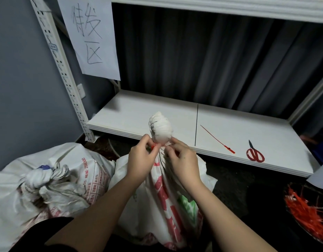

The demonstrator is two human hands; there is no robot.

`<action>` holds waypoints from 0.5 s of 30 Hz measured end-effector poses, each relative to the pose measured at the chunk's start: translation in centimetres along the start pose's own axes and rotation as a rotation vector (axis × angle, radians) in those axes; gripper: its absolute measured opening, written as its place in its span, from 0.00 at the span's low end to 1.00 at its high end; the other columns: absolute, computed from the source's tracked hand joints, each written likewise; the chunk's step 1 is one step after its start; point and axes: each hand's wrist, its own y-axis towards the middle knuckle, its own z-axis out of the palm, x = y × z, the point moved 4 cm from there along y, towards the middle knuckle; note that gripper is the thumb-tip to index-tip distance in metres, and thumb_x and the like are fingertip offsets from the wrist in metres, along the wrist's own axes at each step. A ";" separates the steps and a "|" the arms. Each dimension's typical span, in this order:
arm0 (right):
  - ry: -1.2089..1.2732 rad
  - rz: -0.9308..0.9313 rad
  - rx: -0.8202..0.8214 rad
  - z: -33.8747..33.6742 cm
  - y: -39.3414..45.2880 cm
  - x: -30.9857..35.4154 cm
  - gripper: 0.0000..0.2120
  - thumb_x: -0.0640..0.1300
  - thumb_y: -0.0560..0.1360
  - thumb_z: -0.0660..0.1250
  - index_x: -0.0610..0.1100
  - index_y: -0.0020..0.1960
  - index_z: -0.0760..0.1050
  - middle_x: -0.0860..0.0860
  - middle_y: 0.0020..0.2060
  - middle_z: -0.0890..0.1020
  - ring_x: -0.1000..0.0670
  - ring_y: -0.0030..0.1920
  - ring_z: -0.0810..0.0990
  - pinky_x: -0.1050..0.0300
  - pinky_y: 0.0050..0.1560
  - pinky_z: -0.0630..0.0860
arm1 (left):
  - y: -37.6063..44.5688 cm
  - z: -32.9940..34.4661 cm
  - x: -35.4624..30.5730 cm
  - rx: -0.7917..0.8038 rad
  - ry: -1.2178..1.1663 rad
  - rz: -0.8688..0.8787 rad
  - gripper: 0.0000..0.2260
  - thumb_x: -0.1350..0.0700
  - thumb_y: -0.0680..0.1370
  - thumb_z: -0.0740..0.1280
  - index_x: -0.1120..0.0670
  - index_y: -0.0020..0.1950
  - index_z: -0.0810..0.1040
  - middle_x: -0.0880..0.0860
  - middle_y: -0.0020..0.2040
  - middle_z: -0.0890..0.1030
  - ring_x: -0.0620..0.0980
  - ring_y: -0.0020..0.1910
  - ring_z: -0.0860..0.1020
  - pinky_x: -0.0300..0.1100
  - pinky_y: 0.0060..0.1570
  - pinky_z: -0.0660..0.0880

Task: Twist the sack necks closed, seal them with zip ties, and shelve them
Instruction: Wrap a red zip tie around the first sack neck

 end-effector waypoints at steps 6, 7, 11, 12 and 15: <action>0.086 0.078 0.092 -0.5 0.3 -0.5 0.12 0.40 0.76 0.67 0.39 0.35 0.81 0.54 0.59 0.81 0.59 0.53 0.79 0.77 0.46 0.66 | 0.6 -0.1 1.3 0.117 -0.171 -0.007 0.13 0.61 0.73 0.72 0.51 0.34 0.69 0.54 0.32 0.77 0.43 0.34 0.75 0.41 0.38 0.71; 0.083 0.072 0.102 -0.5 0.3 -0.5 0.11 0.40 0.76 0.67 0.39 0.36 0.81 0.53 0.59 0.81 0.61 0.53 0.78 0.78 0.46 0.65 | 0.6 -0.1 1.4 0.121 -0.185 -0.022 0.14 0.62 0.73 0.72 0.50 0.34 0.70 0.51 0.32 0.77 0.41 0.34 0.75 0.40 0.38 0.71; 0.070 0.061 0.075 0.1 0.0 -0.9 0.12 0.43 0.76 0.67 0.40 0.36 0.81 0.54 0.59 0.81 0.61 0.56 0.77 0.78 0.48 0.65 | 0.1 0.1 0.8 0.167 -0.182 -0.134 0.09 0.59 0.73 0.72 0.52 0.43 0.72 0.47 0.41 0.80 0.39 0.45 0.79 0.36 0.44 0.71; 0.067 0.066 0.071 0.3 0.0 -1.0 0.13 0.44 0.76 0.67 0.40 0.35 0.79 0.55 0.59 0.81 0.59 0.56 0.78 0.74 0.48 0.66 | -0.3 -0.2 0.3 0.113 -0.084 -0.126 0.10 0.57 0.73 0.72 0.53 0.47 0.72 0.49 0.46 0.80 0.43 0.49 0.79 0.39 0.47 0.73; 0.065 0.088 0.072 0.7 0.1 -1.2 0.15 0.45 0.76 0.66 0.44 0.31 0.74 0.55 0.59 0.81 0.57 0.57 0.78 0.65 0.50 0.68 | -2.2 -1.8 -2.1 -0.160 0.257 0.093 0.15 0.46 0.70 0.66 0.55 0.51 0.74 0.52 0.51 0.75 0.50 0.53 0.74 0.47 0.53 0.70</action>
